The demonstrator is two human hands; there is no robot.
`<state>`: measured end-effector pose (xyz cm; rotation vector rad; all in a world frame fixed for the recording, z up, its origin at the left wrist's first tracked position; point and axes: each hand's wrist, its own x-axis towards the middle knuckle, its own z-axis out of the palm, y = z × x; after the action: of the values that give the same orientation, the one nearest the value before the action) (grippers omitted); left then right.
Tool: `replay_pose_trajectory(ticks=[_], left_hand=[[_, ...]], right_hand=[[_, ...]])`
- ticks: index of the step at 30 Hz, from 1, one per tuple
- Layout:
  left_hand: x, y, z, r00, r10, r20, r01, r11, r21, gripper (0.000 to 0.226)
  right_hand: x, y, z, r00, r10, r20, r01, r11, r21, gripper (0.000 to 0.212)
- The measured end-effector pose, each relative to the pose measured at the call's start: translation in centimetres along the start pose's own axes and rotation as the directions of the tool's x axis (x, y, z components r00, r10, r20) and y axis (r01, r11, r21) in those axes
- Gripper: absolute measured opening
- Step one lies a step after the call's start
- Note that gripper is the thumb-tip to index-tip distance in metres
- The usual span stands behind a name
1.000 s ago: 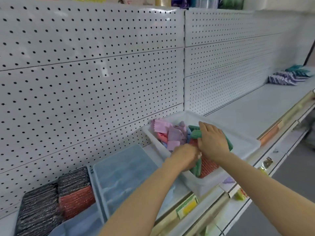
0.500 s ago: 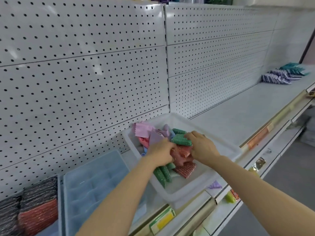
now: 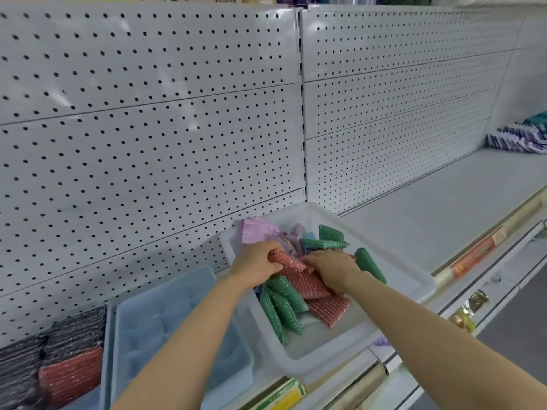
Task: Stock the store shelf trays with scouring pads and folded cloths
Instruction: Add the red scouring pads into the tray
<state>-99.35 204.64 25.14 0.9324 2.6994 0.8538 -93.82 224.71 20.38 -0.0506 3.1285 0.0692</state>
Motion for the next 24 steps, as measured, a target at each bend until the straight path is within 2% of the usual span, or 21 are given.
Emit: replay_pose_trajectory(ticks=[2,4,6,8,9,11,13,14,19,24], left_hand=[[0.1,-0.2,-0.9,0.999,-0.007,-0.051,0.008,1.000,0.023,0.032],[0.1,-0.3,-2.3,0.992,-0.015,-0.123,0.015,1.000,0.004,0.040],[-0.5,-0.5,-3.7,0.974,-0.018,-0.224,0.007,0.999,-0.050,0.044],[-1.4,-0.5,-5.2,0.954,-0.009,-0.300,-0.017,0.996,-0.086,0.046],[-1.8,-0.3,-5.9,0.946,0.003,-0.323,-0.034,0.995,-0.091,0.046],[-3.0,-0.7,-7.5,0.941,0.005,-0.338,-0.045,0.993,-0.111,0.043],[-4.2,-1.7,-8.9,0.950,0.007,-0.313,-0.049,0.991,-0.127,0.038],[-5.0,-2.4,-9.6,0.958,0.012,-0.287,-0.052,0.990,-0.130,0.035],[-9.8,-6.8,-13.4,0.977,-0.018,-0.212,-0.012,0.990,-0.142,0.022],[-15.0,-12.6,-16.7,0.968,-0.116,-0.222,0.087,0.987,-0.133,0.025]], right_hand=[[0.1,-0.4,-1.2,0.984,0.046,-0.171,-0.022,0.990,0.141,0.047],[-0.1,-0.9,-2.5,0.945,0.112,-0.309,-0.018,0.957,0.291,0.049],[-0.5,-1.3,-3.7,0.898,0.147,-0.414,0.045,0.906,0.420,0.054],[-0.6,-1.9,-4.8,0.853,0.201,-0.482,0.109,0.835,0.540,0.050],[-0.6,-2.1,-5.3,0.837,0.244,-0.489,0.133,0.777,0.616,0.045],[-0.5,-3.3,-6.2,0.826,0.343,-0.447,0.181,0.589,0.787,0.039],[-0.6,-4.9,-6.8,0.833,0.391,-0.391,0.215,0.422,0.881,0.036],[-0.7,-5.8,-7.1,0.841,0.392,-0.374,0.228,0.371,0.900,0.034],[-0.3,-10.7,-7.4,0.891,0.304,-0.338,0.268,0.250,0.930,0.032],[1.2,-17.2,-6.7,0.916,0.173,-0.363,0.321,0.230,0.919,0.047]])
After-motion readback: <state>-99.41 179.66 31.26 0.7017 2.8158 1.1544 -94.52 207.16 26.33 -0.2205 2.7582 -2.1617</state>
